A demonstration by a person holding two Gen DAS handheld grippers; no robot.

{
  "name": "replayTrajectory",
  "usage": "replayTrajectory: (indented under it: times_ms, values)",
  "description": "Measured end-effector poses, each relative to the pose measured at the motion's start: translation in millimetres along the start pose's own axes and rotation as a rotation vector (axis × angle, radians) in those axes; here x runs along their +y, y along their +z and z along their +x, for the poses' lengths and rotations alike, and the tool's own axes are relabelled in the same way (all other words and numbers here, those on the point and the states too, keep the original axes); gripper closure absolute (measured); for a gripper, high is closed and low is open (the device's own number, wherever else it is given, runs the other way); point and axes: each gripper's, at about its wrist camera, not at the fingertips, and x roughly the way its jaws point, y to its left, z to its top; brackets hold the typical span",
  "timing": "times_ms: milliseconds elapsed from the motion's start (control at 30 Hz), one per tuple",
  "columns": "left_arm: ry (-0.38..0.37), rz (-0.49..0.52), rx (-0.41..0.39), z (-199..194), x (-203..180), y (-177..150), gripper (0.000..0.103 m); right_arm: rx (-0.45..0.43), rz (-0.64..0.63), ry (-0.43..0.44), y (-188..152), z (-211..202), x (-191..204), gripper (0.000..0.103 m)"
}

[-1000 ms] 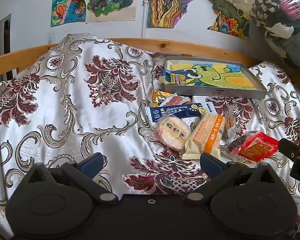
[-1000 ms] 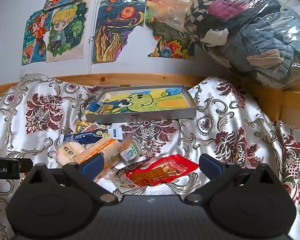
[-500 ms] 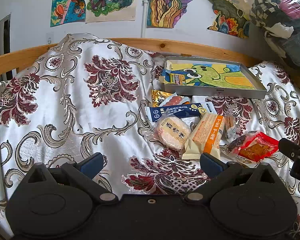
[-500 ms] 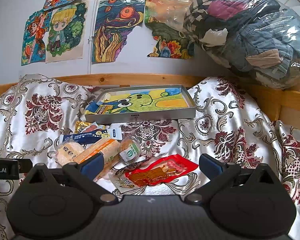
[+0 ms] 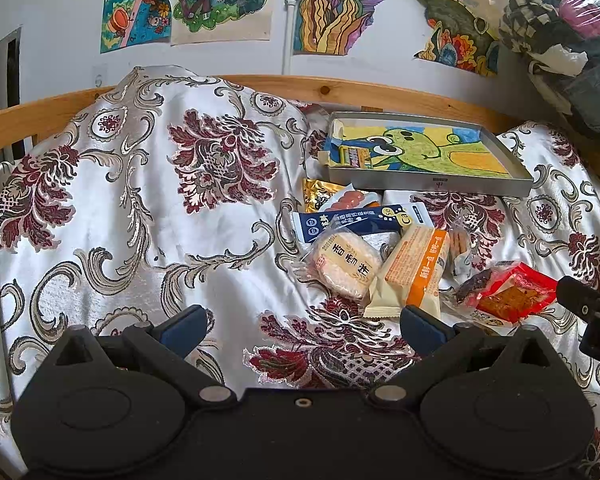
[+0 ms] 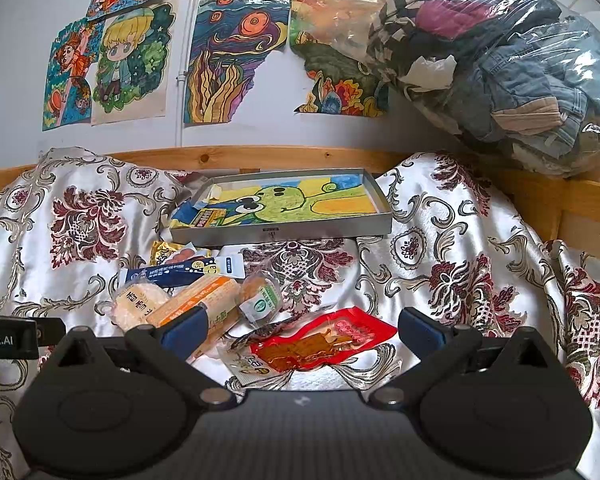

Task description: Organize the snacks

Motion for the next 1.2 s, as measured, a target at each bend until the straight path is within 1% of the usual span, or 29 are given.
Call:
replayTrajectory:
  times_ms: [400, 467, 533, 600, 733, 833, 1000, 1100, 1200]
  values:
    - [-0.001, -0.007, 0.01, 1.2, -1.4, -2.4, 0.001, -0.002, -0.008, 0.035, 1.0, -2.0, -0.1, 0.0]
    - [-0.006, -0.009, 0.016, 5.7, 1.6, -3.6, 0.001, 0.015, -0.012, 0.051, 2.1, 0.6, 0.6, 0.0]
    - [-0.013, -0.016, 0.03, 8.2, 3.5, -1.6, 0.001, 0.083, -0.005, 0.116, 6.8, 9.5, -0.1, 0.0]
    - [-0.03, -0.017, 0.051, 13.6, 5.5, 2.0, 0.001, 0.133, 0.007, 0.18, 12.9, 16.3, -1.9, 0.0]
    - [-0.035, -0.005, 0.03, 21.3, 6.2, 11.7, 0.001, 0.16, 0.002, 0.235, 25.1, 23.3, -6.7, 0.0]
    - [-0.062, 0.014, 0.012, 25.9, 3.1, 18.8, 0.001, 0.168, -0.016, 0.255, 31.5, 30.3, -13.3, 0.0]
    - [-0.116, 0.048, 0.005, 39.6, -9.2, 29.6, 0.001, 0.201, -0.064, 0.268, 35.2, 44.3, -19.8, 0.0]
    - [-0.126, 0.064, -0.02, 45.6, -15.9, 34.9, 0.001, 0.206, -0.084, 0.268, 35.5, 51.8, -22.6, 0.0]
    - [-0.135, 0.084, -0.027, 54.1, -21.9, 41.8, 0.001, 0.206, -0.083, 0.259, 35.0, 59.3, -25.5, 0.0]
